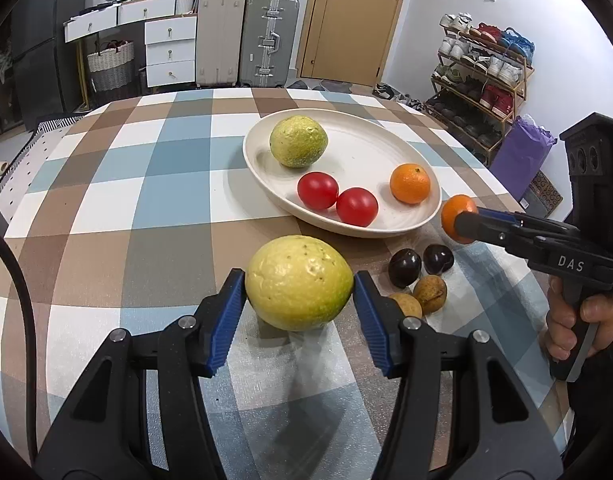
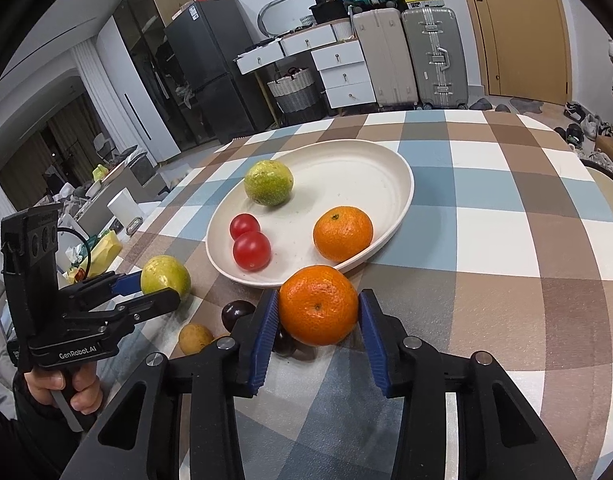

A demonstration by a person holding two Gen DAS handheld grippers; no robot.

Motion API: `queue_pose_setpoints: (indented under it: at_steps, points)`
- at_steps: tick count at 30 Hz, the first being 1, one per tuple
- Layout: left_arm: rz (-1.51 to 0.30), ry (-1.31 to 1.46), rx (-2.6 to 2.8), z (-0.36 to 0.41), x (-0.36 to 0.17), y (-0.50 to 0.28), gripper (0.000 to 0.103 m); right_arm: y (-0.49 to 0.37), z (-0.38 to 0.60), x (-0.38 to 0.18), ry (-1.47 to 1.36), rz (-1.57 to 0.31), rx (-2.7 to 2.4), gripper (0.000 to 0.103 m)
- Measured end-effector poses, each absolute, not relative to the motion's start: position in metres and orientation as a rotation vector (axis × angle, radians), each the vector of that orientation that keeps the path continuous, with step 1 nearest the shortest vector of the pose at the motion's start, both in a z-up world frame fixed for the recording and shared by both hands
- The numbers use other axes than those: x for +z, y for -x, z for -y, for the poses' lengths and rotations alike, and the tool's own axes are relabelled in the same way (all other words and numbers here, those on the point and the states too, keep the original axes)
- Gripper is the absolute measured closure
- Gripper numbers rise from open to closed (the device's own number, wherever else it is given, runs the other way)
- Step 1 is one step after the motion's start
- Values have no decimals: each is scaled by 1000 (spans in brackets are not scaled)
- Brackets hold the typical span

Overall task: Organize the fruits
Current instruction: 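Lift the pomelo and tangerine with both tools and carry them over the white plate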

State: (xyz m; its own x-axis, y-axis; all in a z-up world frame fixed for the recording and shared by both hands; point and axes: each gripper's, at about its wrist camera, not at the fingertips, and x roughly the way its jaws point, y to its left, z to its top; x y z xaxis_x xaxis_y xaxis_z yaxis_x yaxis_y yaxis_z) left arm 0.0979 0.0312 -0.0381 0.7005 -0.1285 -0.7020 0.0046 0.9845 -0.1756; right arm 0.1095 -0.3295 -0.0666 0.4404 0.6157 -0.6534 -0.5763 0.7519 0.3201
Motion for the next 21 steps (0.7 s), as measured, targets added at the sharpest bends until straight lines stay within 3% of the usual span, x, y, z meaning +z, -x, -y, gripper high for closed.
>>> queue_pose_setpoints:
  at_steps: [21]
  points:
    - [-744, 146, -74, -25, -22, -97, 51, -108, 336, -56, -79, -770, 748, 61]
